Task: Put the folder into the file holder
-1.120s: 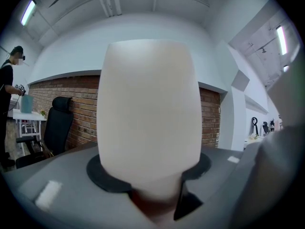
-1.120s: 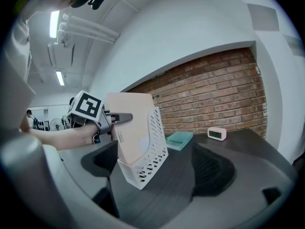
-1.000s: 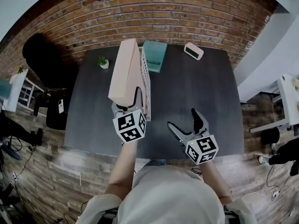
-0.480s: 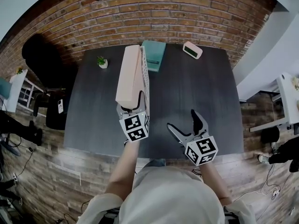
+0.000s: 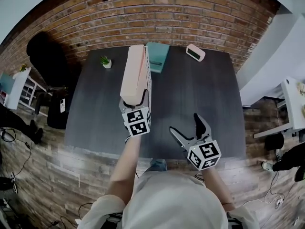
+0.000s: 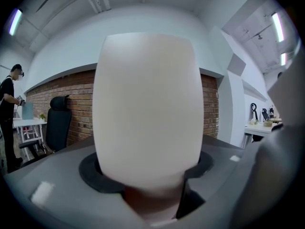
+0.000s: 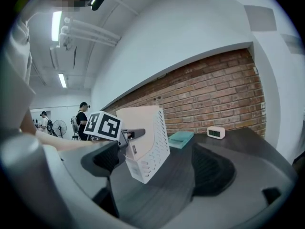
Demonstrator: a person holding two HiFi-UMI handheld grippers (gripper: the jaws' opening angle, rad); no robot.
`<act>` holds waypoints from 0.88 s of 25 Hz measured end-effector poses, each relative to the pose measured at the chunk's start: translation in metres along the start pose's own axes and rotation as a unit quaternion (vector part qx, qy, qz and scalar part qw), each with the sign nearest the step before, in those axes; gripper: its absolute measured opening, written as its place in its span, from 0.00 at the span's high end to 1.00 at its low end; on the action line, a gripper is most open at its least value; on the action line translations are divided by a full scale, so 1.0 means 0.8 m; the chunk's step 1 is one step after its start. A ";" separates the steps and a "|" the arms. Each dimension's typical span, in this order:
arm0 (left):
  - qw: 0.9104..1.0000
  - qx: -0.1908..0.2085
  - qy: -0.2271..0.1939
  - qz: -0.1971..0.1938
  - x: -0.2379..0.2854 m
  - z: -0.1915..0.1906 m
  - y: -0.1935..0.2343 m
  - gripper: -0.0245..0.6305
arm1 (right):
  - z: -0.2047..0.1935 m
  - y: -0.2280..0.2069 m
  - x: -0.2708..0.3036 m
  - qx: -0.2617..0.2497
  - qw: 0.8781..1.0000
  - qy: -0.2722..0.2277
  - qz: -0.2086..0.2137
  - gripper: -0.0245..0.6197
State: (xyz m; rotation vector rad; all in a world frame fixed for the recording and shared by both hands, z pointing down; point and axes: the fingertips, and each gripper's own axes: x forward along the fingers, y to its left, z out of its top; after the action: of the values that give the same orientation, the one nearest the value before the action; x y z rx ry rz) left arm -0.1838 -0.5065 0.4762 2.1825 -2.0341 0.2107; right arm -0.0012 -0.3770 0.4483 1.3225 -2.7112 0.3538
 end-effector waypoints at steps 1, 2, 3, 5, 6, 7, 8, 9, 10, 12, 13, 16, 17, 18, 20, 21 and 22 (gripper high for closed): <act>1.000 -0.001 0.007 -0.001 -0.003 -0.001 -0.001 0.48 | 0.000 0.002 -0.004 0.000 1.000 -0.002 0.002 0.25; 1.000 -0.001 0.010 -0.001 -0.007 -0.002 -0.002 0.47 | 0.000 0.004 -0.009 0.000 1.000 -0.003 0.005 0.25; 1.000 -0.001 0.011 -0.001 -0.014 -0.001 -0.002 0.47 | -0.001 0.006 -0.014 0.000 1.000 -0.004 0.008 0.25; 1.000 -0.003 0.006 0.000 -0.032 0.001 -0.004 0.47 | -0.005 0.011 -0.025 0.001 1.000 -0.004 0.014 0.25; 1.000 -0.004 0.003 0.001 -0.042 0.001 -0.006 0.47 | -0.008 0.014 -0.031 0.001 1.000 -0.004 0.017 0.25; 1.000 -0.005 0.001 0.002 -0.054 0.000 -0.007 0.47 | -0.012 0.017 -0.037 0.001 1.000 -0.004 0.022 0.25; 1.000 -0.007 0.000 0.002 -0.067 -0.002 -0.009 0.47 | -0.016 0.021 -0.043 0.000 1.000 -0.004 0.027 0.25; 1.000 -0.011 -0.001 0.002 -0.081 -0.005 -0.011 0.47 | -0.019 0.025 -0.050 -0.001 1.000 -0.003 0.031 0.25; 1.000 -0.016 0.000 0.002 -0.095 -0.009 -0.013 0.47 | -0.023 0.029 -0.057 -0.002 0.999 -0.003 0.036 0.25; 1.000 -0.028 0.002 0.001 -0.126 -0.018 -0.018 0.47 | -0.029 0.037 -0.071 -0.007 0.999 -0.005 0.042 0.25; 0.999 -0.032 0.005 0.000 -0.142 -0.023 -0.022 0.50 | -0.032 0.041 -0.078 -0.012 0.999 -0.006 0.045 0.25; 0.999 -0.035 0.008 0.008 -0.189 -0.034 -0.029 0.66 | -0.037 0.050 -0.102 -0.028 0.999 -0.009 0.046 0.32; 0.999 -0.034 0.007 0.013 -0.204 -0.037 -0.032 0.70 | -0.037 0.053 -0.111 -0.032 0.998 -0.012 0.044 0.41; 0.999 -0.034 0.007 0.016 -0.220 -0.040 -0.035 0.72 | -0.038 0.055 -0.120 -0.035 0.998 -0.015 0.042 0.46; 0.999 -0.035 0.006 0.021 -0.250 -0.045 -0.042 0.75 | -0.040 0.059 -0.137 -0.040 0.998 -0.018 0.040 0.54; 0.999 -0.037 0.006 0.023 -0.265 -0.048 -0.046 0.78 | -0.041 0.062 -0.145 -0.042 0.998 -0.019 0.038 0.58; 0.999 -0.037 0.006 0.025 -0.280 -0.051 -0.051 0.80 | -0.042 0.064 -0.154 -0.045 0.998 -0.021 0.037 0.62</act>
State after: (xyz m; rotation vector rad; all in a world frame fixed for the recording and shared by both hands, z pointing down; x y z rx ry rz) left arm -0.1590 -0.2763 0.4698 2.0828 -2.0580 0.1507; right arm 0.0341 -0.2442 0.4488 1.2218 -2.7807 0.2090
